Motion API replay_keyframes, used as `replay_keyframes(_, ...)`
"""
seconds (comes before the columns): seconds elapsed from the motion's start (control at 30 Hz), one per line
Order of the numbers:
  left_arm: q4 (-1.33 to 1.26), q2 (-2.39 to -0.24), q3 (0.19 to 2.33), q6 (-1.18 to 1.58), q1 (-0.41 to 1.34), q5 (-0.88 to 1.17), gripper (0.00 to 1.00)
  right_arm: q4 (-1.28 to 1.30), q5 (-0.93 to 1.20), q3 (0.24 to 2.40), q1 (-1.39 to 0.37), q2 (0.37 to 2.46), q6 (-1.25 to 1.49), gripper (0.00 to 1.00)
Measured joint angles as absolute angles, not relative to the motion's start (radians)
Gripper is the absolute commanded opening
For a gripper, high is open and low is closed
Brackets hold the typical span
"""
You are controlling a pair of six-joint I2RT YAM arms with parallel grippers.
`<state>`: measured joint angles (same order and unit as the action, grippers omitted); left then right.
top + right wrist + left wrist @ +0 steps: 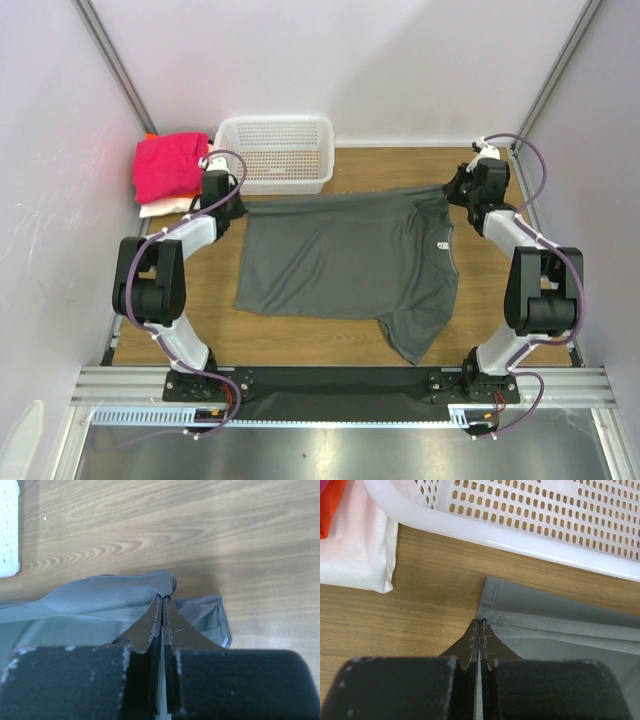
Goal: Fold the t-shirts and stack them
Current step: Fold the tshirt
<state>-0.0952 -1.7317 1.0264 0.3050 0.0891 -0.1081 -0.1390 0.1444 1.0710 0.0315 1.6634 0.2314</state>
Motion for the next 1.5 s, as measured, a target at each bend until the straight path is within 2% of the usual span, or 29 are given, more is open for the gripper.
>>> replay_keyframes(0.67,-0.015,-1.692,1.024,0.273,0.087,-0.098,0.00,-0.078,0.147,0.818,0.037,1.424,0.232,0.00)
replay_keyframes(0.97,0.006,-1.653,0.974,0.252,0.087,-0.097,0.00,-0.050,0.144,0.779,0.037,1.377,0.233,0.00)
replay_keyframes(1.27,0.034,-1.645,0.970,0.252,0.087,-0.097,0.00,-0.007,0.144,0.779,0.036,1.365,0.231,0.00)
replay_keyframes(1.5,0.044,-1.586,1.027,0.248,0.087,-0.097,0.00,0.021,0.144,0.911,0.036,1.368,0.201,0.00)
